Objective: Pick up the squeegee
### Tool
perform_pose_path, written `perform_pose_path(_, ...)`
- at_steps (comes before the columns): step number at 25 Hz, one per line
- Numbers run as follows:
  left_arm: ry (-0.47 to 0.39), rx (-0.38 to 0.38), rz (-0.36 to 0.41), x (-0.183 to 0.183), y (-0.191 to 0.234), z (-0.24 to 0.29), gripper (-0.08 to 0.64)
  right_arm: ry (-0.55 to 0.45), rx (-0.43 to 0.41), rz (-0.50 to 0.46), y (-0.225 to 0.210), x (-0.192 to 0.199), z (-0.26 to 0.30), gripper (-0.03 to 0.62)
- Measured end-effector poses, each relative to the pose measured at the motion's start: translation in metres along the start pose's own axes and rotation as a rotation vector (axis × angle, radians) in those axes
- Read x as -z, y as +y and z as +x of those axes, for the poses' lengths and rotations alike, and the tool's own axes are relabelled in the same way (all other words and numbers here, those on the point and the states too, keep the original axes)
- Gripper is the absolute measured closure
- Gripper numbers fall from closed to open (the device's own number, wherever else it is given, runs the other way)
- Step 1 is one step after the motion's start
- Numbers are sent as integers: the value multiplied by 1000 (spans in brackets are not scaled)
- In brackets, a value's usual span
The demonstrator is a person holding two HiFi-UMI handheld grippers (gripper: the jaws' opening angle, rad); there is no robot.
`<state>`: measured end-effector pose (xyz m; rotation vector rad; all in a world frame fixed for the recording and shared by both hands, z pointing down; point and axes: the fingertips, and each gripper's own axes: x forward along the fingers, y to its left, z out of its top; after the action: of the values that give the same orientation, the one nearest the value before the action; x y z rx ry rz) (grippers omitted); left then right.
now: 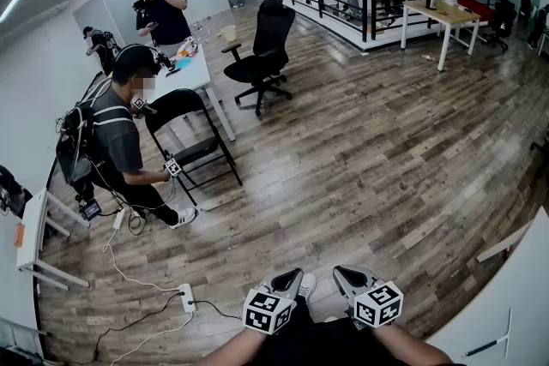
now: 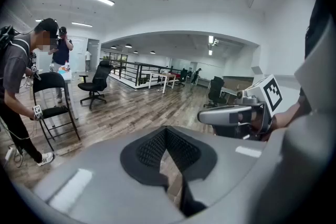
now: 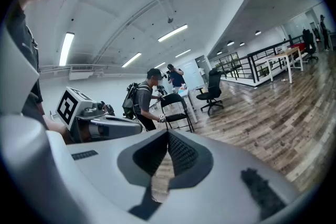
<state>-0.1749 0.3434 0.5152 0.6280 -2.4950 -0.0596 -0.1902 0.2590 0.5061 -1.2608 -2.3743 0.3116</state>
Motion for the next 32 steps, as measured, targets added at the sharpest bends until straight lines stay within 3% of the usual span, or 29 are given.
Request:
perform_pose_path(7,14,112,64,-34,1,52,552,-12,104,11,-45,-21,2,586)
perform_pose_path(13,-7,341,206,-81,-24,114,554,-80,350,52,-98,-39,-24,586)
perform_pose_path(20,16,561,297,-102,-37,165,554,-139,589,100,-132,-49,-41,586)
perform_pose_path(32,82,912,448,-106,-83,198,554,-257,989,250,-129,-27,-88,586)
